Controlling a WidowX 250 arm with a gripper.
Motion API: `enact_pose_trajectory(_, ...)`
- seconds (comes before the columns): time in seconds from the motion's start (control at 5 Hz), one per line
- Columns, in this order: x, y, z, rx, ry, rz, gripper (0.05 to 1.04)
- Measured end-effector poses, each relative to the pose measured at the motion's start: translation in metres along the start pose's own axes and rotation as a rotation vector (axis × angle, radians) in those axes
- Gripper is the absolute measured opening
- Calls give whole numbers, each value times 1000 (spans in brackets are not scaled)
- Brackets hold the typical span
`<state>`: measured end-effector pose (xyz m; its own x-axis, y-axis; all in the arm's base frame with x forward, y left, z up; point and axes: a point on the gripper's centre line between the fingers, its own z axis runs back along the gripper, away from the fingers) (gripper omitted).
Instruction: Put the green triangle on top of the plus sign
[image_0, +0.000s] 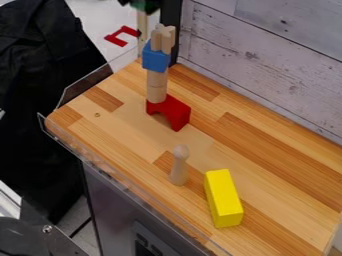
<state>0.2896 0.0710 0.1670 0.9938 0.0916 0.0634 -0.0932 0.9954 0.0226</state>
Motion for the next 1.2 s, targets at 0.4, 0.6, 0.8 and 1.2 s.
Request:
enact_pose_trajectory(0.4,1,-10,-7,7,26,-5,531)
enact_pose_trajectory(0.6,2,-10,-13,8,46,4,531)
enact_pose_trajectory(0.8,10,-10,-17,6,54,10,531)
enact_pose_trajectory(1.2,14,-5,-20,-1,69,20,579)
